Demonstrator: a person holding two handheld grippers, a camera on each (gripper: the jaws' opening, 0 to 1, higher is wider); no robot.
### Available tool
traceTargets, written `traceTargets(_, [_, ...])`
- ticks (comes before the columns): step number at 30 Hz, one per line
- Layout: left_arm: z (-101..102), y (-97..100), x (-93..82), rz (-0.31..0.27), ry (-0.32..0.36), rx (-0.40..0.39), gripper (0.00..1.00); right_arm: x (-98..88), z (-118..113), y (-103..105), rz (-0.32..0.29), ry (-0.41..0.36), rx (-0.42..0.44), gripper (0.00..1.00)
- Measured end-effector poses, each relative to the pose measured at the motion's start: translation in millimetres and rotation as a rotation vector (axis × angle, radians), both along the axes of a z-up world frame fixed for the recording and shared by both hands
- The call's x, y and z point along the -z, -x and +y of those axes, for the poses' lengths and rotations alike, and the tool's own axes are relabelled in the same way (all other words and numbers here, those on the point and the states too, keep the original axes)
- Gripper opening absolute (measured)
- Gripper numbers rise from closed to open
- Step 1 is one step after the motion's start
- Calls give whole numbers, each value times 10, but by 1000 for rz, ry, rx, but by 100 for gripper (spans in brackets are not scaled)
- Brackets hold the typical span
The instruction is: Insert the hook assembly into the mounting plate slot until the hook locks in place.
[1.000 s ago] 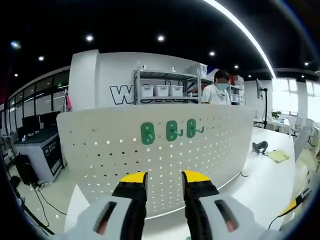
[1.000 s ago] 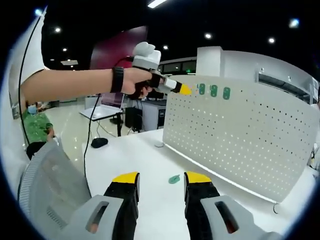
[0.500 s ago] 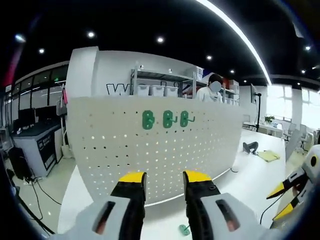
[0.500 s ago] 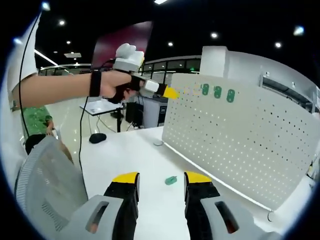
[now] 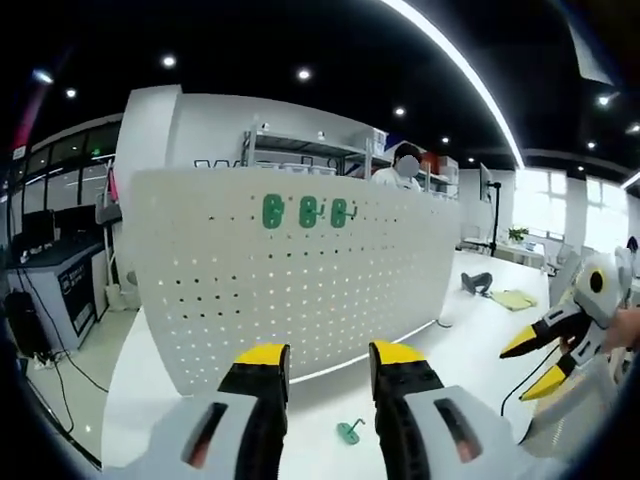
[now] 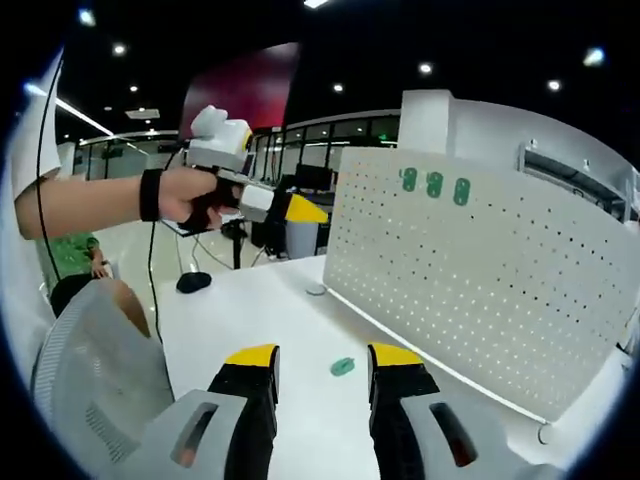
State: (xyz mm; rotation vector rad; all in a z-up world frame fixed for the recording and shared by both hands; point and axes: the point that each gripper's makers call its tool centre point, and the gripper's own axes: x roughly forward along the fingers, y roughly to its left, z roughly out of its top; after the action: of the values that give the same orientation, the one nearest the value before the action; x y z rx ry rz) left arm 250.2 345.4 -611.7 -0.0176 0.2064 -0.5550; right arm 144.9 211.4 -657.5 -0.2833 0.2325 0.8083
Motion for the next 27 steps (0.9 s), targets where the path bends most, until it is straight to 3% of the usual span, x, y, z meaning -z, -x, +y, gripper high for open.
traceTargets(18, [37, 401, 593, 102, -4, 54, 37, 153, 136, -144, 51, -6, 21, 33])
traceTargets(27, [8, 513, 700, 119, 2, 81, 38, 297, 209, -232, 103, -7, 29, 30])
